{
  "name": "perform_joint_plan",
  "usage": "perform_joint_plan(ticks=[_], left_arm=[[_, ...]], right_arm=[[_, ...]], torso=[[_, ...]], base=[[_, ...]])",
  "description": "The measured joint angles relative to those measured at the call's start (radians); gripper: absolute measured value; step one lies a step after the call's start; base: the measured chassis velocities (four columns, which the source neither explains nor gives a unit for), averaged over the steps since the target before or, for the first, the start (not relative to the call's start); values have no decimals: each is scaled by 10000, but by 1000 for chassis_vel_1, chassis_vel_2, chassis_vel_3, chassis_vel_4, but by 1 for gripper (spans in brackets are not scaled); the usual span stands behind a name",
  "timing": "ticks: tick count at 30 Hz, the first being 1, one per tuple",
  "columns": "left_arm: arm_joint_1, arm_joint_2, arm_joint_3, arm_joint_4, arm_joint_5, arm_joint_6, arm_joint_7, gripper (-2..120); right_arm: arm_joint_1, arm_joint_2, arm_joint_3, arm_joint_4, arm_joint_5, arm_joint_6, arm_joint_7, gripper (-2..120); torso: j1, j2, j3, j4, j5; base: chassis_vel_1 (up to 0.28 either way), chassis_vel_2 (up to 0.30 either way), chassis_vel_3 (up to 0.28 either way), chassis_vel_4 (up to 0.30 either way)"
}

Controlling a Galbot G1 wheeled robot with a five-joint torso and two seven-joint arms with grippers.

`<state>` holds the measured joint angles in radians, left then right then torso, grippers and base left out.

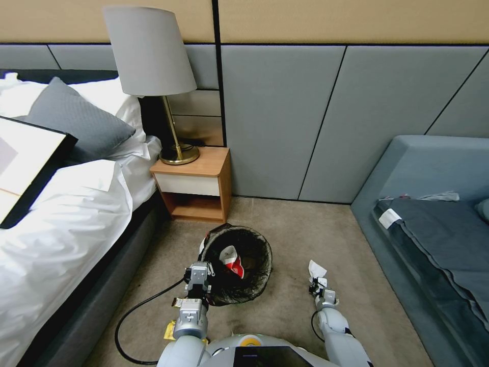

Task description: Pick up the trash bin, then pick up the garbage from the floor and place it into the trash bin.

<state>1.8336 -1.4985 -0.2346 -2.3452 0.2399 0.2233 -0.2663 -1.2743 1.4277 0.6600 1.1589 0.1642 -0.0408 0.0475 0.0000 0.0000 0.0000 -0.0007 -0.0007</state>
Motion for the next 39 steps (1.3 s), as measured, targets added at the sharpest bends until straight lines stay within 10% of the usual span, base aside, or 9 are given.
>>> perform_joint_plan(ticks=[7, 22, 31, 39], left_arm=[[-15, -11, 46, 50, 0, -9, 0, 1], [-42, 10, 226, 274, 76, -27, 11, 1], [-42, 25, 244, 334, 63, -30, 20, 1], [-59, 29, 333, 359, 79, -30, 33, 1]], right_arm=[[-325, 98, -58, 765, -43, 120, 56, 0], [-2115, 228, -1266, 7277, -381, 1496, -490, 0], [-2534, -395, -2240, 9622, 95, 3870, -5479, 0], [-2797, -749, -3027, 9363, 169, 4072, -6875, 0]], torso=[[0, 0, 0, 2, 6], [0, 0, 0, 7, 6], [1, 0, 0, 8, 3], [0, 0, 0, 7, 7]], base=[[0, 0, 0, 0], [0, 0, 0, 0], [0, 0, 0, 0], [0, 0, 0, 0]])
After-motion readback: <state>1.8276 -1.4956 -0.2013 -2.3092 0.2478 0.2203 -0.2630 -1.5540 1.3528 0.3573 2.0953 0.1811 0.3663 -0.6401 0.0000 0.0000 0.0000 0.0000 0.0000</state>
